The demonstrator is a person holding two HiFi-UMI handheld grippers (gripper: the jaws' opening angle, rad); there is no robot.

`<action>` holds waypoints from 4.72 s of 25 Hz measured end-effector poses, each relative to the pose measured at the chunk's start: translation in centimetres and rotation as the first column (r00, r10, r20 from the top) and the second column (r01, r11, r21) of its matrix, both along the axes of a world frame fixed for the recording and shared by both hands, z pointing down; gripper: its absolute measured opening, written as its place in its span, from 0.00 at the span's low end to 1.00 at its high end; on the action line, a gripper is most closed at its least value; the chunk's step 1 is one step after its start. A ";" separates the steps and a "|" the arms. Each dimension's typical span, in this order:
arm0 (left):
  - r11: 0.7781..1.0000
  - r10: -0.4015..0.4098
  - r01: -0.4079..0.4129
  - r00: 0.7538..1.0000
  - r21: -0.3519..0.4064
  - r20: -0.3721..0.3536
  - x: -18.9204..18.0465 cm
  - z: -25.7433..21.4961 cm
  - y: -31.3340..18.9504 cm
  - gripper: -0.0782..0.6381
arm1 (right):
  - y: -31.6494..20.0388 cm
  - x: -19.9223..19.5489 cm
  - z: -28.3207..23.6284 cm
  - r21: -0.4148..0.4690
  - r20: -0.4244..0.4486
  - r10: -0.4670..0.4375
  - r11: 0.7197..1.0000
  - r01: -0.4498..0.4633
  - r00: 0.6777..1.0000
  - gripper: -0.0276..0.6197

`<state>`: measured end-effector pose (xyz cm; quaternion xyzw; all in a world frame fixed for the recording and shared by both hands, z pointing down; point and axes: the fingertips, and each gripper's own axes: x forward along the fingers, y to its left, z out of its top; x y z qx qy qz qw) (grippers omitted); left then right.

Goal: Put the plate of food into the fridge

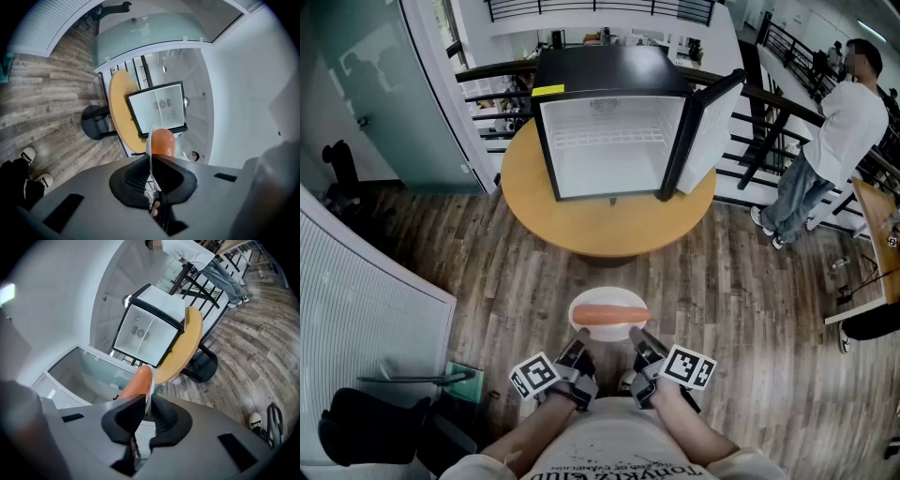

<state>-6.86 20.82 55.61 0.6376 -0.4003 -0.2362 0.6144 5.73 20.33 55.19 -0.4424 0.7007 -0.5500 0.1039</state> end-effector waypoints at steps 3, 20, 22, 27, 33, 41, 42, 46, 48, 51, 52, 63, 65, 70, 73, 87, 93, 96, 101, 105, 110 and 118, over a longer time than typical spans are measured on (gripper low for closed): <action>0.999 0.012 -0.011 1.000 0.051 -0.023 0.1 -0.7 -0.5 0.15 | 0.0 -0.2 0.0 -0.002 0.003 0.002 1.000 -0.002 1.000 0.13; 0.999 0.038 -0.039 0.999 -0.018 -0.018 -3.0 0.3 -0.1 0.15 | 0.3 -3.1 0.1 -0.011 -0.008 0.040 0.999 -0.040 0.999 0.13; 0.999 0.051 -0.051 0.999 -0.018 -0.018 -3.7 0.3 0.0 0.15 | 0.5 -3.8 0.0 -0.014 -0.008 0.049 0.999 -0.049 0.999 0.13; 0.997 0.081 -0.081 0.996 -0.010 -0.022 -5.1 0.3 -0.1 0.15 | 0.6 -5.2 -0.1 -0.005 -0.015 0.070 0.998 -0.070 0.997 0.12; 0.996 0.089 -0.090 0.995 -0.017 -0.033 -5.9 0.5 -0.6 0.15 | 0.2 -6.0 0.0 -0.012 -0.019 0.083 0.996 -0.084 0.996 0.12; 0.997 0.075 -0.075 0.997 -0.029 -0.030 -5.6 1.1 -4.2 0.15 | -3.5 -5.7 0.7 -0.016 -0.005 0.074 0.997 -0.074 0.997 0.12; 0.997 0.072 -0.073 0.997 -0.033 -0.030 -5.4 1.2 -4.7 0.15 | -4.1 -5.5 0.8 -0.018 -0.003 0.072 0.997 -0.072 0.997 0.12; 0.998 0.061 -0.062 0.998 -0.033 -0.028 -4.5 1.4 -7.5 0.15 | -7.0 -4.6 0.9 -0.015 0.002 0.060 0.998 -0.060 0.998 0.12; 0.998 0.056 -0.057 0.998 -0.034 -0.029 -3.9 1.5 -9.2 0.15 | -8.8 -3.9 0.9 -0.015 0.001 0.054 0.998 -0.054 0.999 0.12; 0.998 0.044 -0.045 0.999 -0.038 -0.032 -2.8 1.3 -11.9 0.15 | -11.7 -2.9 0.8 -0.015 0.002 0.042 0.999 -0.042 0.999 0.12; 0.999 0.039 -0.041 0.999 -0.035 -0.032 -2.4 1.2 -12.9 0.15 | -12.8 -2.5 0.6 -0.013 0.004 0.037 0.999 -0.037 0.999 0.12; 0.999 -0.041 0.041 0.999 -0.012 -0.025 1.1 0.0 -21.9 0.15 | -22.7 1.0 -0.6 0.013 0.014 -0.046 0.999 0.046 0.999 0.12; 0.998 -0.056 0.056 0.998 -0.010 -0.022 1.7 0.0 -23.1 0.15 | -24.0 1.5 -0.7 0.016 0.016 -0.060 0.998 0.060 0.998 0.12; 0.996 -0.085 0.085 0.996 -0.011 -0.026 2.3 -0.4 -24.9 0.15 | -26.1 2.1 -1.1 0.021 0.021 -0.086 0.996 0.085 0.996 0.12; 0.996 -0.085 0.085 0.996 -0.014 -0.025 1.4 -0.4 -25.5 0.15 | -26.7 1.2 -1.1 0.014 0.028 -0.085 0.996 0.085 0.996 0.12; 0.999 -0.037 0.038 0.998 0.018 -0.059 1.2 -3.3 -30.0 0.15 | -30.3 0.8 -3.2 0.019 0.045 -0.034 0.999 0.034 0.998 0.12; 0.999 -0.037 0.037 0.999 0.021 -0.031 0.9 -4.4 -32.5 0.15 | -32.8 0.8 -4.4 0.040 0.043 -0.022 0.999 0.020 0.999 0.12; 0.999 -0.040 0.040 0.999 0.024 -0.029 1.1 -4.9 -33.9 0.15 | -34.3 1.1 -4.9 0.053 0.043 -0.009 0.999 0.007 0.999 0.12; 0.998 -0.057 0.058 0.998 0.019 -0.036 1.1 -5.6 -36.1 0.15 | -36.8 1.1 -5.9 0.083 0.039 -0.008 0.997 0.004 0.999 0.12; 0.997 -0.062 0.064 0.997 0.037 -0.046 1.2 -6.6 -37.7 0.15 | -38.3 1.1 -6.6 0.101 0.040 0.001 0.995 -0.005 0.999 0.12; 0.997 -0.073 0.075 0.996 0.031 -0.045 1.1 -7.1 -39.1 0.15 | -39.8 1.1 -7.3 0.110 0.042 0.003 0.994 -0.007 0.999 0.12; 0.995 -0.091 0.093 0.994 0.030 -0.062 1.3 -7.3 -42.2 0.15 | -42.9 1.4 -7.7 0.126 0.034 0.026 0.992 -0.030 0.999 0.12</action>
